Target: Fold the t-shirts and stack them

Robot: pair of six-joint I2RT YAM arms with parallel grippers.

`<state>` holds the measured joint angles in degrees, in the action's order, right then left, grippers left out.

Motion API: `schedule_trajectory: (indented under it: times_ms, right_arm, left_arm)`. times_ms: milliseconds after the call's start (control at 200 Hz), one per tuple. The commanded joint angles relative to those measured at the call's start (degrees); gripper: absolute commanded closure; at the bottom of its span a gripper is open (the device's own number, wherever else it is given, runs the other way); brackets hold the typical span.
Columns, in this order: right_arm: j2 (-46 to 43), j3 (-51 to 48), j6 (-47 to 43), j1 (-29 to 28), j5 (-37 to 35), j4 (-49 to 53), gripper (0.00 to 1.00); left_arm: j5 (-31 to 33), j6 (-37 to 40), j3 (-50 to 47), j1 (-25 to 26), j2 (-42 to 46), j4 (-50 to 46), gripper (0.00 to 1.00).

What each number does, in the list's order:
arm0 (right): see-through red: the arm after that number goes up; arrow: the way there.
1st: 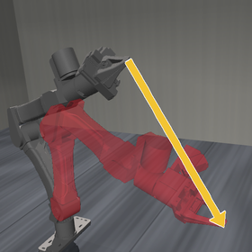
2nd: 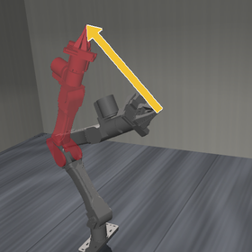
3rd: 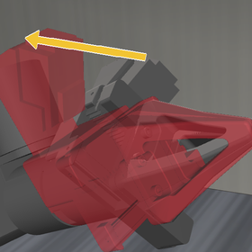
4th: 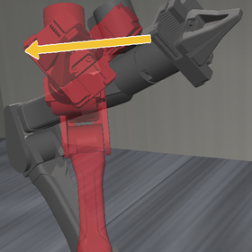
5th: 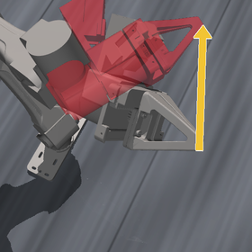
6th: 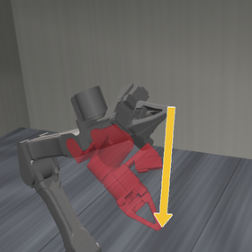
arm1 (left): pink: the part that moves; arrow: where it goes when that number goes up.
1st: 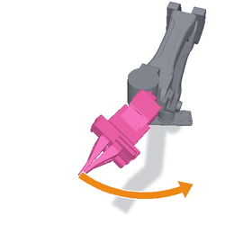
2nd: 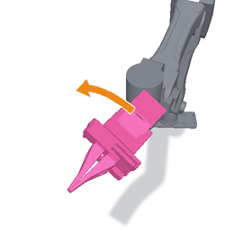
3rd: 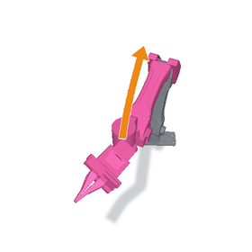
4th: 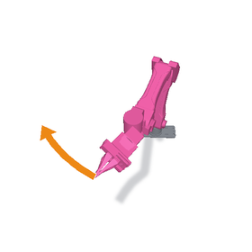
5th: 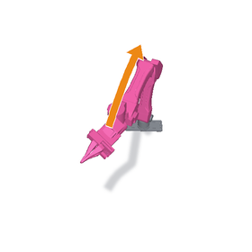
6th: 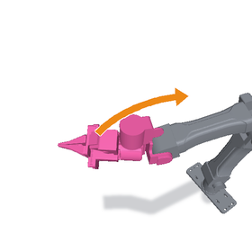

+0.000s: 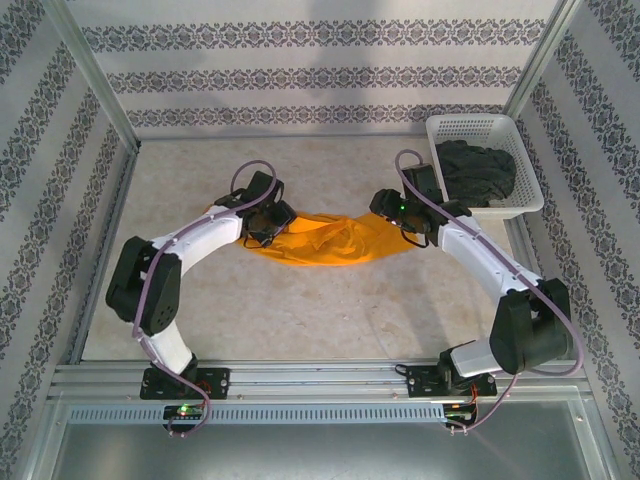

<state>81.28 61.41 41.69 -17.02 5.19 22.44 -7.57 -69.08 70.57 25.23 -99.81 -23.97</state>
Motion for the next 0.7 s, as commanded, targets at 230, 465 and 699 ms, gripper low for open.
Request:
schedule_trajectory:
  times_ms: [230, 465, 699]
  right_arm:
    - [-2.9, -3.8, 0.4, 0.6, 0.8, -0.1, 0.42]
    - [-2.8, -4.0, 0.6, 0.9, -0.1, 0.4, 0.43]
    - [-2.2, -2.4, 0.3, 2.0, -0.3, 0.2, 0.45]
  left_arm:
    - [-0.4, -12.2, 6.4, 1.0, -6.9, 4.4, 0.38]
    - [-2.7, -12.6, 6.4, 0.9, -7.4, 3.8, 1.0]
    - [2.2, -5.2, 12.1, -0.5, 1.4, -3.0, 1.0]
